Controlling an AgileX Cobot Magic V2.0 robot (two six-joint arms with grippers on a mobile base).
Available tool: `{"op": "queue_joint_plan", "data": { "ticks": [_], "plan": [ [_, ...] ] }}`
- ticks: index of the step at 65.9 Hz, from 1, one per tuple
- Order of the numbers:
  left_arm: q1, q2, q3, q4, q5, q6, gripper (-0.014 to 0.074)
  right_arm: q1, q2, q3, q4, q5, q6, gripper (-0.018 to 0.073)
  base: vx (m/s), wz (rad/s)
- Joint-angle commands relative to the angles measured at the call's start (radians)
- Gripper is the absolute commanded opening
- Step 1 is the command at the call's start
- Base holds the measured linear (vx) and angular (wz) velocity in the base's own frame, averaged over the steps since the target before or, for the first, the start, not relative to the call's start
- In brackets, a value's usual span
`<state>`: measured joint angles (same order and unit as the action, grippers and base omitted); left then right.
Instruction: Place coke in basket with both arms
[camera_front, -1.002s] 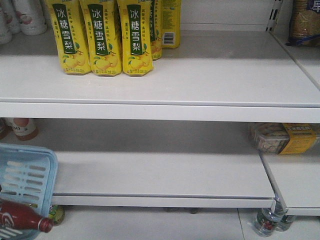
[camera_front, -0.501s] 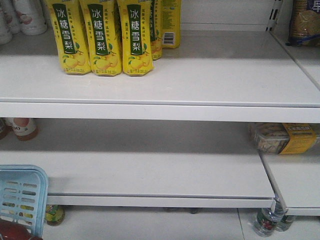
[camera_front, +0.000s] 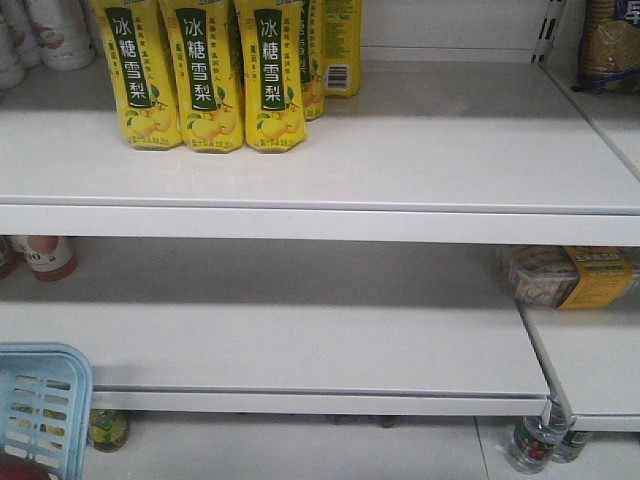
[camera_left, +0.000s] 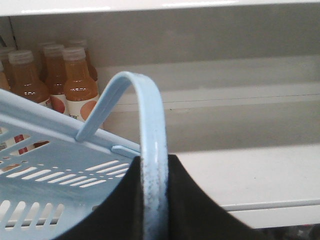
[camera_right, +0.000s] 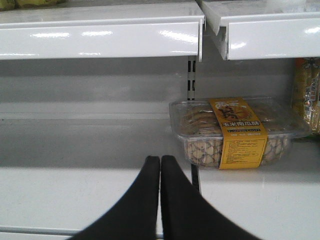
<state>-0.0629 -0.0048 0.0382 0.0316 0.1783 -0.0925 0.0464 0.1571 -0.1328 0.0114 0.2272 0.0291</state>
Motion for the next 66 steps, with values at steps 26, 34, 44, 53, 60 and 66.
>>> {"op": "queue_joint_plan", "data": {
  "ticks": [26,34,44,53,60,66],
  "plan": [
    [0.008,-0.024,-0.029,-0.168,-0.135,0.255,-0.0006,-0.006,0.012,-0.028,-0.002,-0.076,-0.008,-0.001,0.0,0.0],
    [0.008,-0.024,-0.029,-0.165,-0.136,0.248,-0.0006,-0.006,0.012,-0.028,-0.002,-0.076,-0.008,-0.001,0.0,0.0],
    [0.008,-0.024,-0.029,-0.155,-0.139,0.247,-0.0006,-0.006,0.012,-0.028,-0.002,-0.076,-0.008,-0.001,0.0,0.0],
    [0.008,-0.024,-0.029,-0.081,-0.139,0.166,-0.0006,-0.006,0.012,-0.028,-0.002,-0.076,-0.008,-0.001,0.0,0.0],
    [0.008,-0.024,-0.029,-0.037,-0.139,0.093,-0.0006,-0.006,0.012,-0.028,-0.002,-0.076,-0.008,-0.001,0.0,0.0],
    [0.008,-0.024,-0.029,-0.044,-0.139,0.093,-0.0006,-0.006,0.012,-0.028,-0.002,-0.076,-0.008,-0.001,0.0,0.0]
  ]
}}
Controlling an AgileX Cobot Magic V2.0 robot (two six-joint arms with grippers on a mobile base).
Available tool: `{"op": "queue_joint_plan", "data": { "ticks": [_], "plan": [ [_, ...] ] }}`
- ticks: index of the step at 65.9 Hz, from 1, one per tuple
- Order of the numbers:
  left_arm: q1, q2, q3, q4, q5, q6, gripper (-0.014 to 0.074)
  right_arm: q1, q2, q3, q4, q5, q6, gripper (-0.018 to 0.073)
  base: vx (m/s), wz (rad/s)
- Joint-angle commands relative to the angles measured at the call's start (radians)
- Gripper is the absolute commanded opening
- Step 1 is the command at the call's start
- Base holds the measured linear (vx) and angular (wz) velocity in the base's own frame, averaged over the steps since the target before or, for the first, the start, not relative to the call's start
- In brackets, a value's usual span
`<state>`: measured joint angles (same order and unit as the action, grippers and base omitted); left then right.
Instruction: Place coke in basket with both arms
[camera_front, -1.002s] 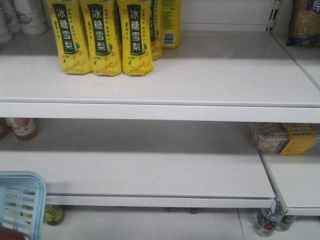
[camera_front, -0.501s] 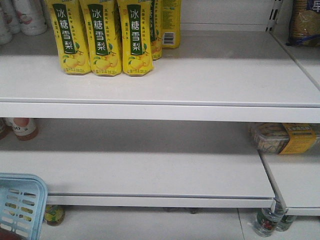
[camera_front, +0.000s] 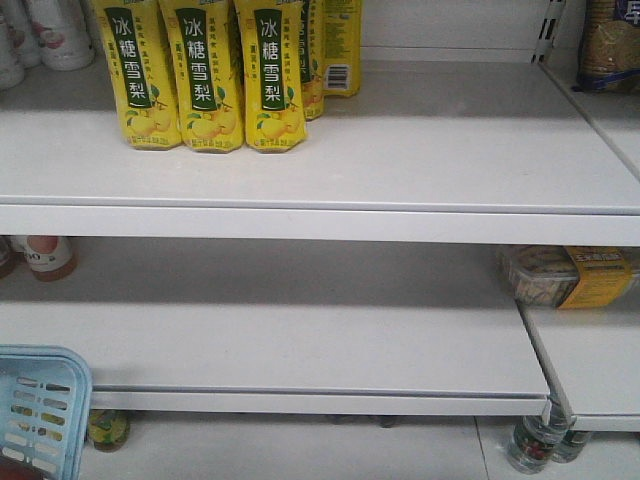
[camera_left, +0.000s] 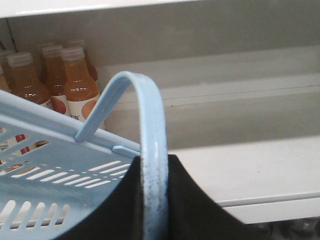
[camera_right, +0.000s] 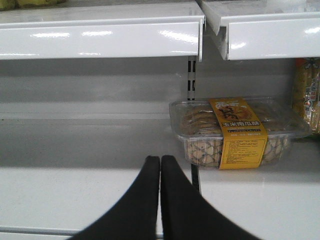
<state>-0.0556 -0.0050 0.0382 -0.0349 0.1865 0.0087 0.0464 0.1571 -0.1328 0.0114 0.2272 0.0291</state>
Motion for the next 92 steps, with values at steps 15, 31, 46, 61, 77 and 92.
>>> {"op": "queue_joint_plan", "data": {
  "ticks": [15,31,46,61,77,92],
  "plan": [
    [0.001,-0.024,-0.029,0.019,-0.147,0.0,-0.0006,-0.006,0.012,-0.028,-0.002,-0.076,-0.008,-0.001,0.0,0.0],
    [0.001,-0.023,-0.029,0.02,-0.147,-0.001,-0.0006,-0.006,0.012,-0.028,-0.002,-0.076,-0.008,-0.001,0.0,0.0],
    [0.001,-0.022,-0.031,0.021,-0.146,-0.001,-0.0006,-0.006,0.012,-0.028,-0.002,-0.076,-0.008,-0.001,0.0,0.0],
    [0.001,-0.022,-0.031,0.021,-0.146,-0.001,-0.0006,-0.006,0.012,-0.028,-0.002,-0.076,-0.008,-0.001,0.0,0.0],
    [0.001,-0.022,-0.031,0.021,-0.146,-0.001,-0.0006,-0.006,0.012,-0.028,-0.002,-0.076,-0.008,-0.001,0.0,0.0],
    [0.001,-0.022,-0.031,0.021,-0.146,-0.001,-0.0006,-0.006,0.012,-0.027,-0.004,-0.076,-0.009,-0.001,0.0,0.0]
  ]
}}
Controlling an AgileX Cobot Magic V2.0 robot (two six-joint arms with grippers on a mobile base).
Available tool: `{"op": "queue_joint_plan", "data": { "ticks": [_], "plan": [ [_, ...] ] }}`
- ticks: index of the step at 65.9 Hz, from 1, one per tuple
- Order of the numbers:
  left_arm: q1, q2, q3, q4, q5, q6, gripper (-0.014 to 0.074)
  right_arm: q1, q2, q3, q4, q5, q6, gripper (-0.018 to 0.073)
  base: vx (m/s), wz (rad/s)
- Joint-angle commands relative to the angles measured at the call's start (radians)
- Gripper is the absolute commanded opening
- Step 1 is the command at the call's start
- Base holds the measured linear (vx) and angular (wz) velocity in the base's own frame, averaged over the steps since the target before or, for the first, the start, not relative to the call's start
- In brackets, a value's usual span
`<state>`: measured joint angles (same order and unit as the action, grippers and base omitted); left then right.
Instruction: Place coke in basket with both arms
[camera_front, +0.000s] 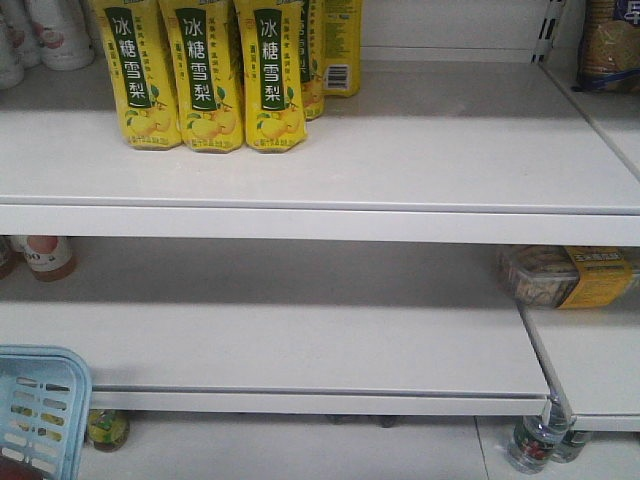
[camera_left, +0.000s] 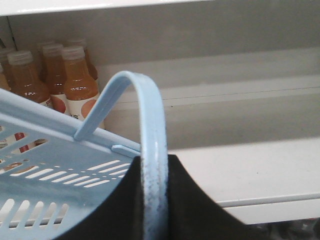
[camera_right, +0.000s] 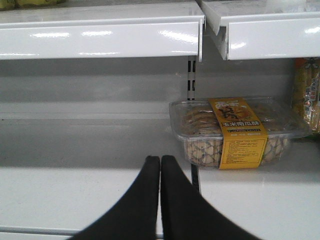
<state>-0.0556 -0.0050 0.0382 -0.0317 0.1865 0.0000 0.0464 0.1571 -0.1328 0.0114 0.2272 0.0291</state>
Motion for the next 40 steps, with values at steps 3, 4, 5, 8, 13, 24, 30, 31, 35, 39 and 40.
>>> {"op": "queue_joint_plan", "data": {
  "ticks": [3,4,5,8,13,24,30,31,35,39,40],
  "plan": [
    [0.001,-0.022,-0.031,0.018,-0.146,0.008,-0.0006,-0.006,-0.004,-0.017,-0.011,-0.085,-0.01,-0.001,0.0,0.0],
    [0.001,-0.022,-0.031,0.018,-0.146,0.008,-0.0006,-0.006,-0.01,-0.014,-0.017,-0.088,-0.014,-0.001,0.0,0.0],
    [0.001,-0.022,-0.031,0.018,-0.146,0.008,-0.0006,-0.006,-0.015,-0.011,-0.028,-0.09,-0.018,-0.001,0.0,0.0],
    [0.001,-0.022,-0.031,0.018,-0.146,0.008,-0.0006,-0.006,-0.033,0.008,-0.046,-0.109,-0.024,-0.001,0.0,0.0],
    [0.001,-0.022,-0.031,0.018,-0.146,0.008,-0.0006,-0.006,-0.065,0.052,-0.055,-0.14,-0.024,-0.001,0.0,0.0],
    [0.001,-0.022,-0.031,0.018,-0.146,0.008,-0.0006,-0.006,-0.141,0.14,-0.057,-0.197,-0.024,-0.001,0.0,0.0],
    [0.001,-0.022,-0.031,0.018,-0.146,0.008,-0.0006,-0.006,-0.181,0.17,-0.057,-0.213,-0.024,-0.001,0.0,0.0],
    [0.001,-0.022,-0.031,0.018,-0.146,0.008,-0.0006,-0.006,-0.183,0.17,-0.057,-0.208,-0.024,-0.001,0.0,0.0],
    [0.001,-0.022,-0.031,0.018,-0.146,0.008,-0.0006,-0.006,-0.181,0.17,-0.057,-0.213,-0.024,-0.001,0.0,0.0],
    [0.001,-0.022,-0.031,0.018,-0.146,0.008,-0.0006,-0.006,-0.181,0.17,-0.057,-0.216,-0.024,-0.001,0.0,0.0],
    [0.001,-0.022,-0.031,0.018,-0.146,0.008,-0.0006,-0.006,-0.181,0.17,-0.057,-0.217,-0.024,-0.001,0.0,0.0]
  ]
}}
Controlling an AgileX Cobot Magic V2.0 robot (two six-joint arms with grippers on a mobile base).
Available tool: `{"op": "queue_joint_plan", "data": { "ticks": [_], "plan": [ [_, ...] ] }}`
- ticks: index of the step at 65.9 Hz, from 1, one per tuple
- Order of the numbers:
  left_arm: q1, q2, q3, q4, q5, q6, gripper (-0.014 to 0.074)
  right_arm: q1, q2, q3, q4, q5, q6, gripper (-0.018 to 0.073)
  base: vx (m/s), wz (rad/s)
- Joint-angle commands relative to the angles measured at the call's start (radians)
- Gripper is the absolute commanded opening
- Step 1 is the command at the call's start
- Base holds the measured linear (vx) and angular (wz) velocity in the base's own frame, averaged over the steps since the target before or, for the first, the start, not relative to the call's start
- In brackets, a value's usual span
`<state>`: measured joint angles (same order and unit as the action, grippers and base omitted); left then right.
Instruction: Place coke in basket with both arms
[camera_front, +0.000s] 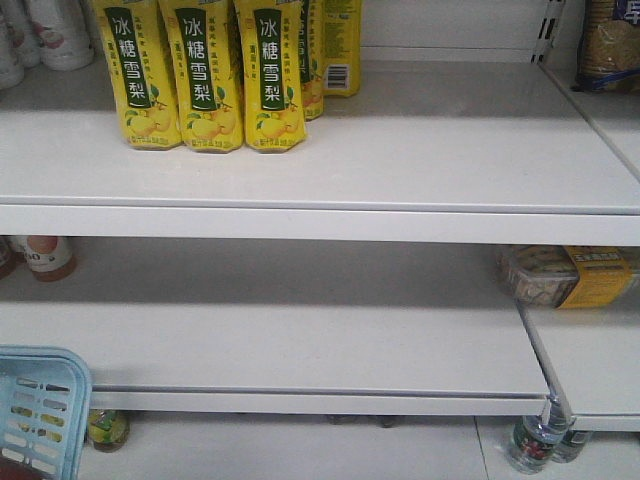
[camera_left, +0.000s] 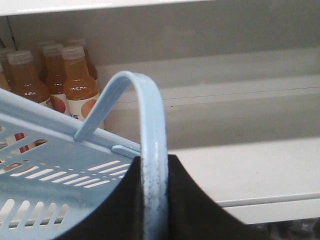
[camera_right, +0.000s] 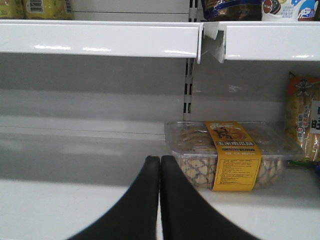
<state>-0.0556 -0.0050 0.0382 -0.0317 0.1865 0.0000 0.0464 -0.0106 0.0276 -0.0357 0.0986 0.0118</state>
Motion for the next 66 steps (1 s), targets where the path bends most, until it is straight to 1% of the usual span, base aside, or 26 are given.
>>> {"op": "queue_joint_plan", "data": {
  "ticks": [1,66],
  "plan": [
    [0.001,-0.022,-0.031,0.018,-0.146,0.008,-0.0006,-0.006,-0.013,0.01,-0.01,-0.089,-0.006,-0.001,0.0,0.0],
    [0.001,-0.022,-0.031,0.018,-0.146,0.008,-0.0006,-0.006,-0.013,0.009,-0.008,-0.099,-0.002,-0.001,0.0,0.0]
  ]
}}
